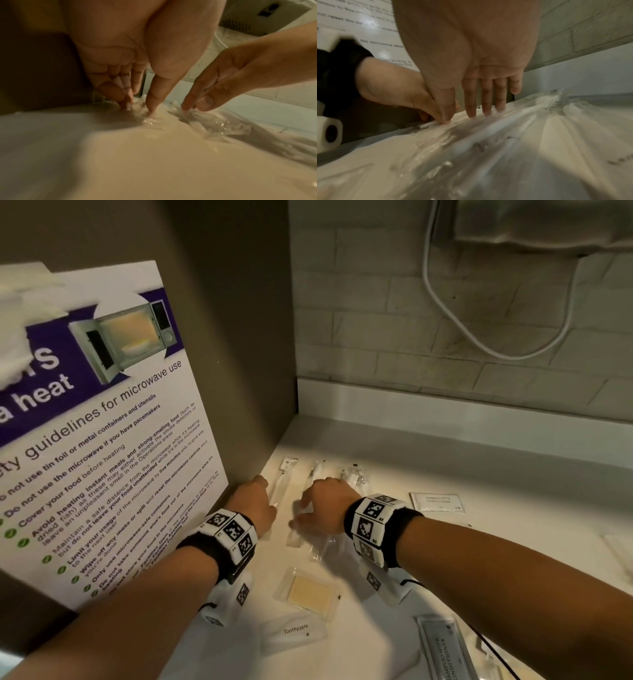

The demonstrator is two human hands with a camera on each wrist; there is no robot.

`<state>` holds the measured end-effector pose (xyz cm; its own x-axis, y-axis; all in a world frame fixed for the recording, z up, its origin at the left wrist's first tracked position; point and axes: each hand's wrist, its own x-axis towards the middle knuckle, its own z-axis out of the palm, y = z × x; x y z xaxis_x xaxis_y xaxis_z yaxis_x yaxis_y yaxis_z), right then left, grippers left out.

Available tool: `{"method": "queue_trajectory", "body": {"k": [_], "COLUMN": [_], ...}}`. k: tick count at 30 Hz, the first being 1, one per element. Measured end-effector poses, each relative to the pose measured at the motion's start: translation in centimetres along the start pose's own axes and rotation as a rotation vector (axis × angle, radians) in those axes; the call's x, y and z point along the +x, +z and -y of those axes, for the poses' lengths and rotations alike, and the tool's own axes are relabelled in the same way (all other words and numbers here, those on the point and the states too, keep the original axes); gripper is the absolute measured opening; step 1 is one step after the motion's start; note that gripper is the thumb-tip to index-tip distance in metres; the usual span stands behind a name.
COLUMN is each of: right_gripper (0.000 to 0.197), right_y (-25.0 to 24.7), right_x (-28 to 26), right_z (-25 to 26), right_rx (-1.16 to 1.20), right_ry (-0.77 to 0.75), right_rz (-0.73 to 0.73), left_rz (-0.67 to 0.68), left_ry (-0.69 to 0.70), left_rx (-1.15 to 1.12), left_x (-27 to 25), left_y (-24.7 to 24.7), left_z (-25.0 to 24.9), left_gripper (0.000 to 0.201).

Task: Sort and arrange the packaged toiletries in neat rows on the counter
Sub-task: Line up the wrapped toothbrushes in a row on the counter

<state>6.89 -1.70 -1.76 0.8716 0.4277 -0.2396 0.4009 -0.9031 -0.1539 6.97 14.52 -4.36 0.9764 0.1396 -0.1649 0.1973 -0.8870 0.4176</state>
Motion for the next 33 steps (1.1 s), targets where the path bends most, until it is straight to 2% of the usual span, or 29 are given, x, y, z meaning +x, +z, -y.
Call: {"method": "queue_trajectory", "body": {"k": [2,4,9,12,17,21,24,28,31,33], "right_gripper": [0.043,0.049,0.061,0.066,0.046,0.045,0.04,0.023,0.022,0.025], "right_y": [0.0,-0.1,0.2,0.5,0.0,-0.4,-0.7,-0.6,-1.2,-1.6], "right_x": [0.3,0.5,0.6,0.7,-0.1,-0.2,0.3,1.1,1.5,1.7], "right_z": [-0.1,-0.3,-0.9,-1.3,-2.1,-1.7,-1.1,-0.7,-0.9,-1.0], "right_rx": [0.065,0.132,0.132,0.105,0.055,-0.033,-0.097,-0.085,-0.068,-0.056], "right_ry": [0.015,0.013,-0.028,-0.079,-0.161,-0.278,-0.287,-0.272,-0.284,-0.287], "right_rz": [-0.007,-0.005,0.053,0.029,-0.004,0.022,0.022,-0.049,-0.021,-0.007], "left_rz": [0.0,0.003,-0.023,-0.071,-0.009,0.014,0.009,-0.004,-0.065,-0.026], "left_ry": [-0.023,-0.027,-0.008,0.042,0.107,0.131,0.148,0.148,0.152,0.142], "left_rx": [0.092,0.152,0.117,0.09,0.044,0.037,0.07,0.088,-0.022,-0.158], "left_x": [-0.1,-0.1,-0.2,-0.4,-0.4,-0.1,0.0,0.0,-0.6,-1.2], "left_y": [-0.3,-0.7,-1.5,-1.3,-0.5,-0.6,-0.9,-0.9,-0.8,-0.6], "left_z": [-0.5,-1.0,-1.5,-1.8,-1.6,-1.1,-0.5,-0.2,-1.1,-1.8], "left_gripper": [0.044,0.039,0.031,0.03,0.028,0.026,0.025,0.026,0.022,0.019]}}
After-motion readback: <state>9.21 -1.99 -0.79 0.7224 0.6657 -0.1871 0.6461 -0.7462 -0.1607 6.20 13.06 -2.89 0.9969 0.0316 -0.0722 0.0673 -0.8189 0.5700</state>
